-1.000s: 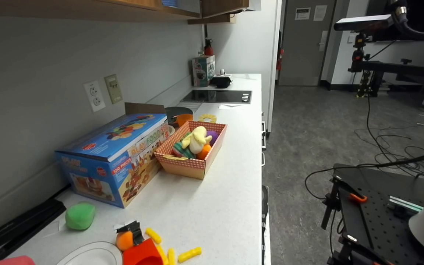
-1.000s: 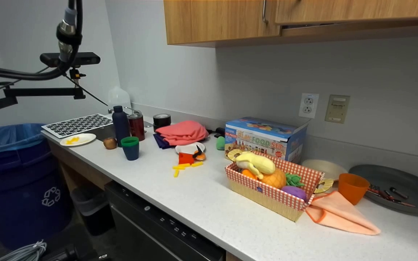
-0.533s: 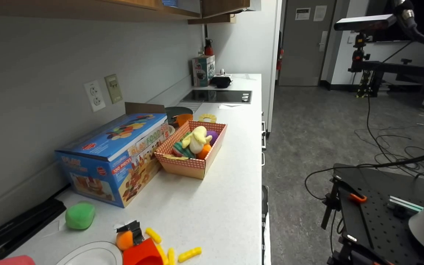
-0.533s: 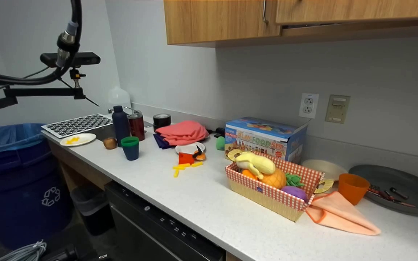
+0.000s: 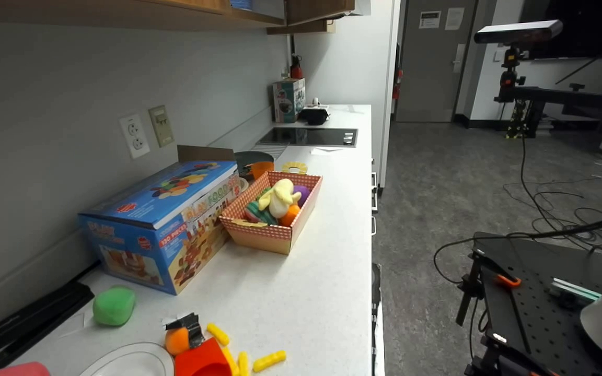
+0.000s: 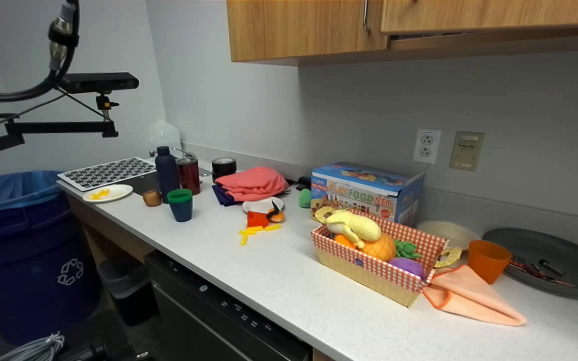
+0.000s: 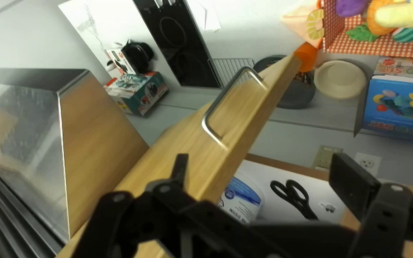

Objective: Open the top right cabinet door

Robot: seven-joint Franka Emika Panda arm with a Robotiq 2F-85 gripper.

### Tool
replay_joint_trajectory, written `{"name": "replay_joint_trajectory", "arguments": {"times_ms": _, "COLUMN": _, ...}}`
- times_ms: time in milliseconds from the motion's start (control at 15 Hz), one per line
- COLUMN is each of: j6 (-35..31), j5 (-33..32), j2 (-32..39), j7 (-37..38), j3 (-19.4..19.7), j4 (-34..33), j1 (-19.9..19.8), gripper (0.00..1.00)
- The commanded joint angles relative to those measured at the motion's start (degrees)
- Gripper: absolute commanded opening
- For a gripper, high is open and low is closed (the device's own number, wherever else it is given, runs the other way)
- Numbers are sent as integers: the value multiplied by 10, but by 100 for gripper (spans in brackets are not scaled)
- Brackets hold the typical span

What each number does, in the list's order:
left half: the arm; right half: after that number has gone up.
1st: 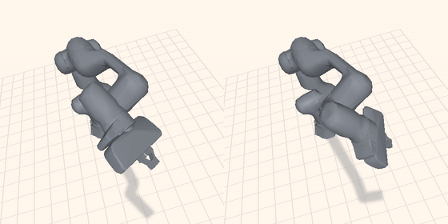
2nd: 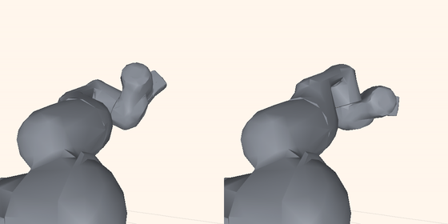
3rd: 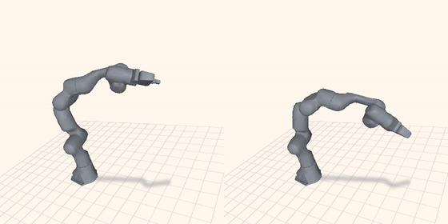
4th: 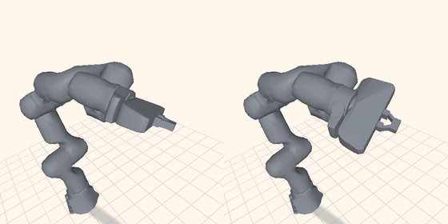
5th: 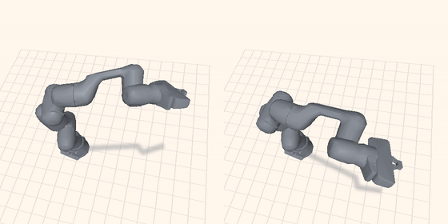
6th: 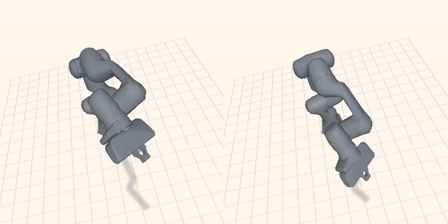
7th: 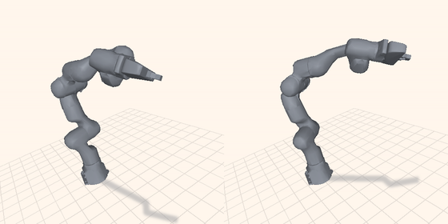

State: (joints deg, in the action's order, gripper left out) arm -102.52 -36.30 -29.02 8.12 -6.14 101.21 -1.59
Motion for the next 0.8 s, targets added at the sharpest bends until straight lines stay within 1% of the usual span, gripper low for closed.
{"name": "replay_joint_trajectory", "arguments": {"times_ms": 0, "j6": -39, "j5": -18, "j2": 32, "j7": -26, "j3": -7, "j4": -47, "j1": 3, "gripper": 100}}
{"name": "replay_joint_trajectory", "arguments": {"times_ms": 200, "j6": -85, "j5": -27, "j2": 73, "j7": -34, "j3": -8, "j4": -82, "j1": 0, "gripper": 100}}
{"name": "replay_joint_trajectory", "arguments": {"times_ms": 400, "j6": -127, "j5": -57, "j2": 122, "j7": -23, "j3": -12, "j4": -118, "j1": -7, "gripper": 100}}
{"name": "replay_joint_trajectory", "arguments": {"times_ms": 600, "j6": -140, "j5": -103, "j2": 170, "j7": -4, "j3": -13, "j4": -155, "j1": -12, "gripper": 100}}
{"name": "replay_joint_trajectory", "arguments": {"times_ms": 733, "j6": -127, "j5": -147, "j2": 200, "j7": 9, "j3": -13, "j4": -184, "j1": -13, "gripper": 100}}
